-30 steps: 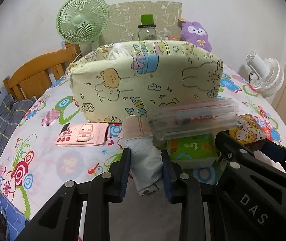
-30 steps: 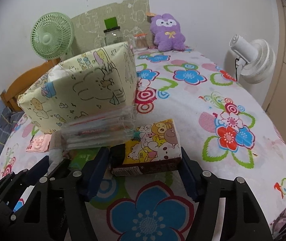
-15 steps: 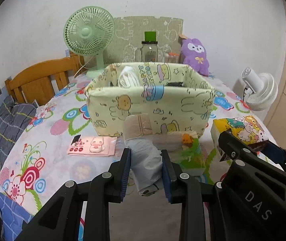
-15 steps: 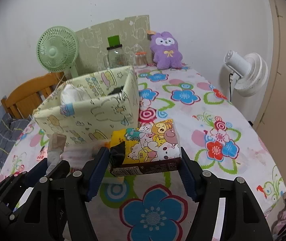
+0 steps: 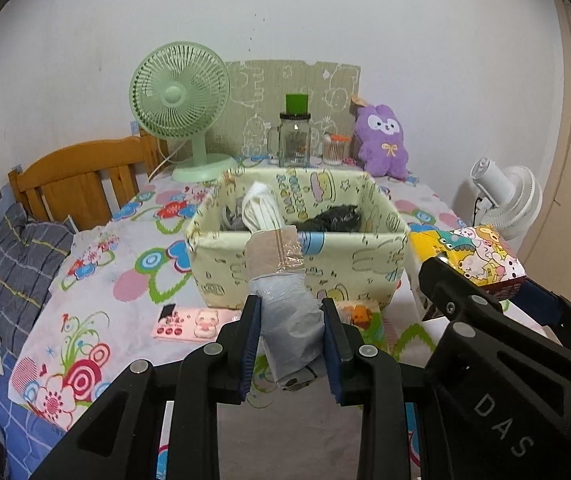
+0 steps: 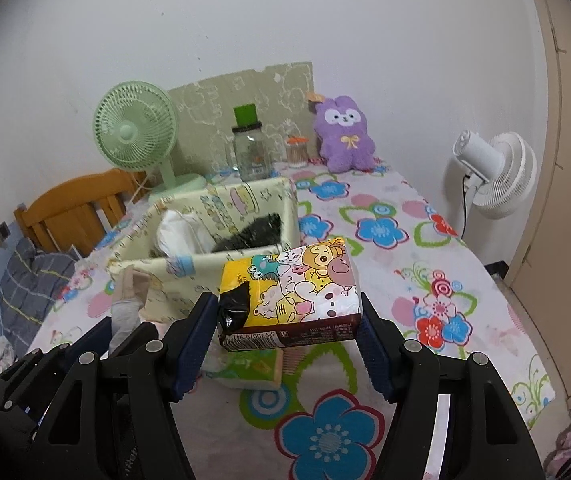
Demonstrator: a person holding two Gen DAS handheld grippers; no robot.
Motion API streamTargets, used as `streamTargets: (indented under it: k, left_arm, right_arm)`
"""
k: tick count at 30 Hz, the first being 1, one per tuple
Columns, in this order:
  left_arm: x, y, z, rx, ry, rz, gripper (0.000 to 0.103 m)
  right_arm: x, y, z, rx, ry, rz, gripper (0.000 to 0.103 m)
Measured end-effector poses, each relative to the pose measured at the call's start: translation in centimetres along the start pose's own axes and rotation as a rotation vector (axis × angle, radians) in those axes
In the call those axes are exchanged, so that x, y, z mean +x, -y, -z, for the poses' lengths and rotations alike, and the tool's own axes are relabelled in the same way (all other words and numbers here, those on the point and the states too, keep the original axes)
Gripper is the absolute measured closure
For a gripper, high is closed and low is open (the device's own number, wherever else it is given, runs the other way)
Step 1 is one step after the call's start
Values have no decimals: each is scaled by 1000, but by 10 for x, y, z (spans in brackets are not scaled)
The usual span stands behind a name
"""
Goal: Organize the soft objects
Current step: 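Lower the white pouch into the basket with the left tool while the right tool carries the box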
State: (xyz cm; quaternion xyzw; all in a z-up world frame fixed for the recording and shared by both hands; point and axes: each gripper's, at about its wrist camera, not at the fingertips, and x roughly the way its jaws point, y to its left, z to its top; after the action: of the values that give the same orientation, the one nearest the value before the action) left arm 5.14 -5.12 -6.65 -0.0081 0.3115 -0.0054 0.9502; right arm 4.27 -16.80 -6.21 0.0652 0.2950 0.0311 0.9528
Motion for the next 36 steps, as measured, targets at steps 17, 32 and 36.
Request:
streamTargets:
  k: [17,32,36]
  left_arm:
    - [-30,-4,-31,19,68,29,74]
    - [-21,-15,-56,19,85,60,74]
    - [-13,-17,-62,16,85,65,74]
  right_arm:
    - [-28,-21,-30,-24,65,-11,33]
    - [-19,-34,-55,-24,84,-19,33]
    - [-10,-36,-60,-16,83,-27,33]
